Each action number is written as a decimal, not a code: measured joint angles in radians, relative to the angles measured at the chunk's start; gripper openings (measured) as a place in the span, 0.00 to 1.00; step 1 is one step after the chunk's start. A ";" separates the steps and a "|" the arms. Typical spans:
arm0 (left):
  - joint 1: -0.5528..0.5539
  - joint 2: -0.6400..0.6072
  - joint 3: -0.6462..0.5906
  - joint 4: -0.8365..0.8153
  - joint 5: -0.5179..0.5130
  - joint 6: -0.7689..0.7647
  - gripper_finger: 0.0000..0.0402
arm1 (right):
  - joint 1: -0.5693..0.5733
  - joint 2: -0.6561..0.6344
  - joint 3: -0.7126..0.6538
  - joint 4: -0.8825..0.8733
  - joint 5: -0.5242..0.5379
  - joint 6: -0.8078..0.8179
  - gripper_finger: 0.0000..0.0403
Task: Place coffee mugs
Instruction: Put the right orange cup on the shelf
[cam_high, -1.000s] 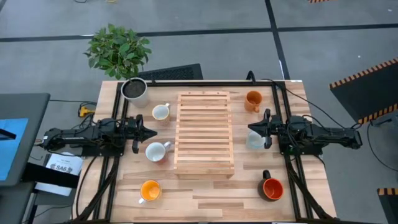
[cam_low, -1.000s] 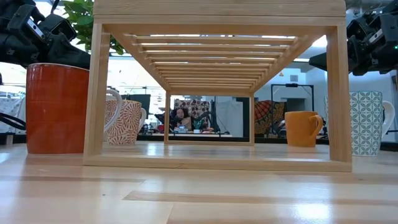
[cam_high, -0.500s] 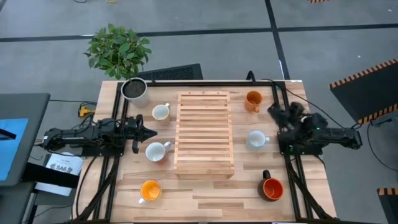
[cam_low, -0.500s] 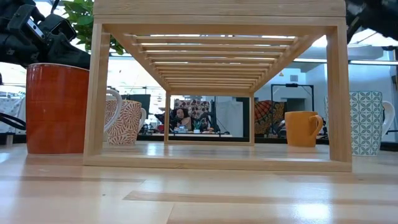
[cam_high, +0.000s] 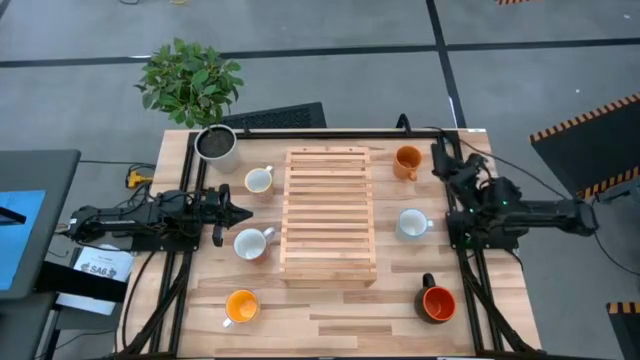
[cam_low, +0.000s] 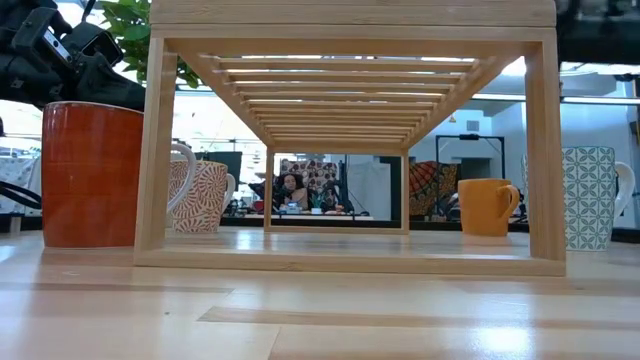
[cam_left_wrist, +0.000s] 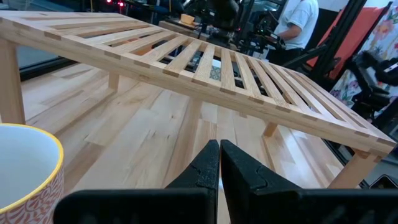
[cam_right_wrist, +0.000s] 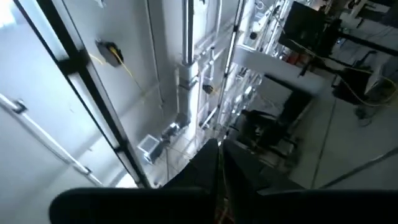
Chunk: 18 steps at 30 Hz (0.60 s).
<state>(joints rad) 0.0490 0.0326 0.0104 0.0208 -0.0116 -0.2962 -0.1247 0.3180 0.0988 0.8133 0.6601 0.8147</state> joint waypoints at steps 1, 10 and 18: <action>0.000 0.000 0.000 0.000 0.000 0.000 0.00 | -0.009 0.061 0.033 -0.001 -0.014 -0.015 0.13; 0.000 0.000 0.000 0.000 0.000 0.000 0.00 | -0.168 0.484 0.563 -0.950 -0.045 0.070 0.19; 0.000 0.000 0.000 0.000 0.000 0.000 0.00 | -0.355 0.729 0.829 -1.736 -0.134 0.313 0.43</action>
<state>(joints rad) 0.0494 0.0326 0.0101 0.0210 -0.0120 -0.2964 -0.4801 1.0469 0.9275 -0.9228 0.5256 1.1281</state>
